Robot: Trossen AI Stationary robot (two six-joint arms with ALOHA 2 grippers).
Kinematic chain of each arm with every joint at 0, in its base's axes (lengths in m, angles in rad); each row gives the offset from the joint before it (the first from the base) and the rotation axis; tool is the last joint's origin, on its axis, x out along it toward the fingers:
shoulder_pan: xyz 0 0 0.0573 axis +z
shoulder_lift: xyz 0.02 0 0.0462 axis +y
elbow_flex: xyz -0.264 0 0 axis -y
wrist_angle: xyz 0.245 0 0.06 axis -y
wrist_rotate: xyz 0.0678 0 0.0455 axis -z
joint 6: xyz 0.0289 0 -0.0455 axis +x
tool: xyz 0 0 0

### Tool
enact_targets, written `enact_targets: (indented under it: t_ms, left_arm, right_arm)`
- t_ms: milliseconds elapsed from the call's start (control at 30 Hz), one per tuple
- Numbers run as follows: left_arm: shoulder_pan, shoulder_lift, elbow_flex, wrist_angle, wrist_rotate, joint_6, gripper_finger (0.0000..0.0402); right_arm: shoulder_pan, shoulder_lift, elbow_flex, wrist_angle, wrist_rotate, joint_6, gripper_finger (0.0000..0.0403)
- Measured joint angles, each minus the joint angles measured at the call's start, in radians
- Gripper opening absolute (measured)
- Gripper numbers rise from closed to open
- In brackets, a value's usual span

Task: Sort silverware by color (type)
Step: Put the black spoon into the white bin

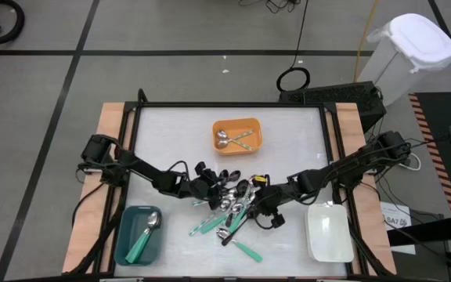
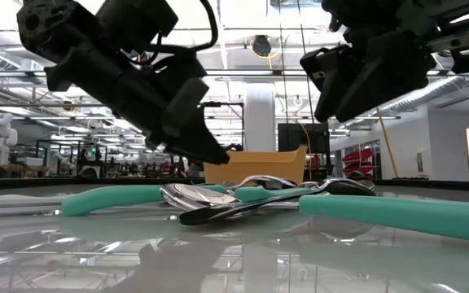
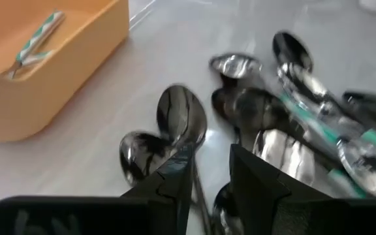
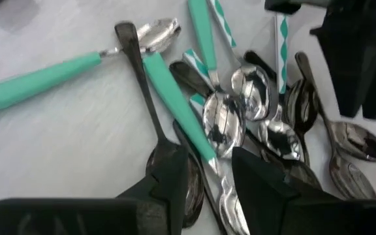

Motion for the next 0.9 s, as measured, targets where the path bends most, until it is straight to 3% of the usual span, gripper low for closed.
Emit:
enact_targets:
  t_ms: [233,633,900]
  left_arm:
    - [0.011,0.041,0.012,0.025,0.004,-0.002,0.0102]
    - [0.032,0.151,0.13,-0.123,0.028,0.016,0.0102]
    - [0.032,0.147,0.156,-0.19,0.04,0.017,0.0102]
  right_arm:
    - [0.0,0.0,0.0,0.008,-0.001,-0.002,0.0116]
    - [0.0,0.0,0.001,0.005,-0.003,0.001,0.0116]
    - [0.0,0.0,0.001,-0.005,-0.003,0.0,0.0116]
